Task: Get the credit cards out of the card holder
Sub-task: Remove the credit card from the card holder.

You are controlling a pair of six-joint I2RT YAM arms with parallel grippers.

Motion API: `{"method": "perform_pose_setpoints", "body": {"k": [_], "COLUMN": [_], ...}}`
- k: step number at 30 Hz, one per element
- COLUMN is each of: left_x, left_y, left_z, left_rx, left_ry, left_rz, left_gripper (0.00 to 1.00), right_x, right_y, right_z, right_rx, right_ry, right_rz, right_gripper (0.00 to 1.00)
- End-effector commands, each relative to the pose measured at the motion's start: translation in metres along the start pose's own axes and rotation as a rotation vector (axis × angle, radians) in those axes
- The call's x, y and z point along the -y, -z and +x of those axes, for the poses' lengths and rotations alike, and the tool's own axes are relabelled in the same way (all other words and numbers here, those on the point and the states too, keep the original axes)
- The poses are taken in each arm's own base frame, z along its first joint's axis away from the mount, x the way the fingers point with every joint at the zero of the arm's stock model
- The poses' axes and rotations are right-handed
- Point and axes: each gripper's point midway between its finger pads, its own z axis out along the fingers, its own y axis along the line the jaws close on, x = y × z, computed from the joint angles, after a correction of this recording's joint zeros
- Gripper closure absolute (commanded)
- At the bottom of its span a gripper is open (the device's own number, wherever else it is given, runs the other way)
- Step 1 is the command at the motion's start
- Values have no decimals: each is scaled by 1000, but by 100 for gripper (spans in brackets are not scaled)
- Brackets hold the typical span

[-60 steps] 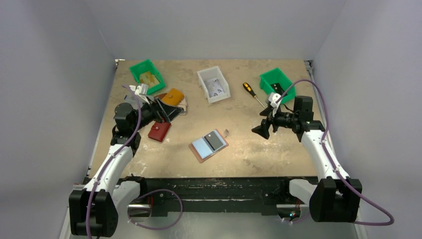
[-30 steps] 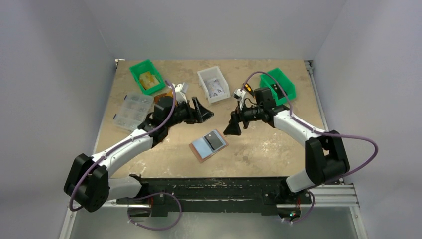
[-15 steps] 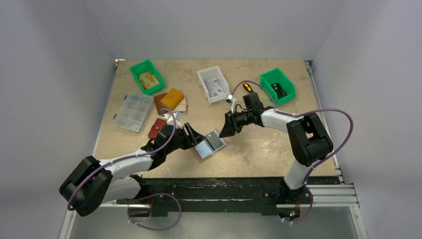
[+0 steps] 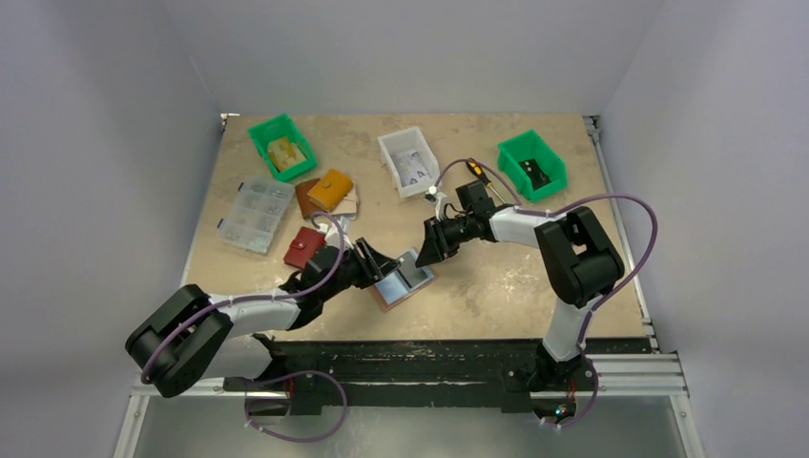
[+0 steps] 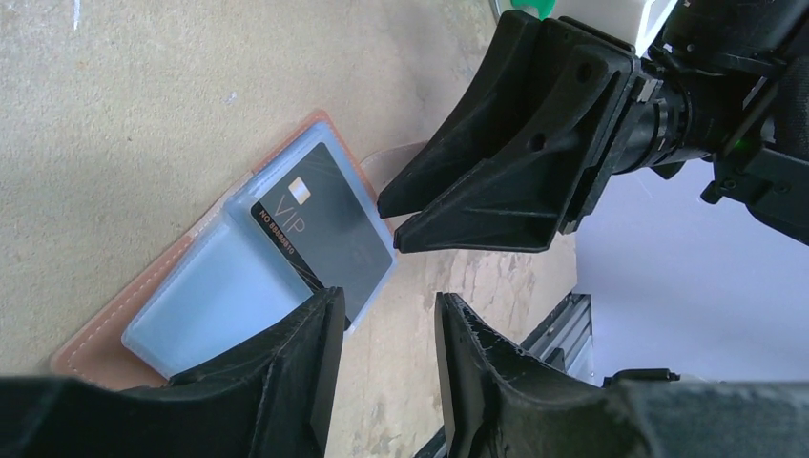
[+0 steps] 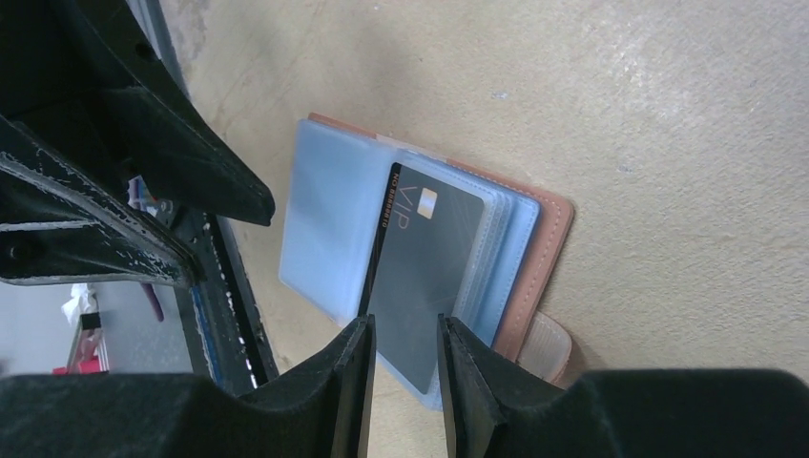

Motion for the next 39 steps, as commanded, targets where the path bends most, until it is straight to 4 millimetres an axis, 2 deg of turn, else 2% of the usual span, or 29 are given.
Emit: {"method": "perform_pose_setpoints", "body": {"k": [1, 11, 19, 27, 39], "left_x": [9, 5, -15, -25, -27], "left_y": [-6, -17, -23, -26, -35], "left_z": [-4, 8, 15, 17, 24], "left_rx": [32, -3, -36, -42, -62], "left_ry": [21, 37, 46, 45, 60], "left_rz": [47, 49, -79, -137, -129], "left_gripper": [58, 58, 59, 58, 59], "right_x": [1, 11, 17, 16, 7], "right_y": [-1, -4, -4, -6, -12], "right_z": [-14, -6, -3, 1, 6], "right_rx": [22, 3, -8, -18, -43], "right_ry": [18, -6, -14, -27, -38], "right_rz": [11, 43, 74, 61, 4], "right_gripper": [62, 62, 59, 60, 72]}}
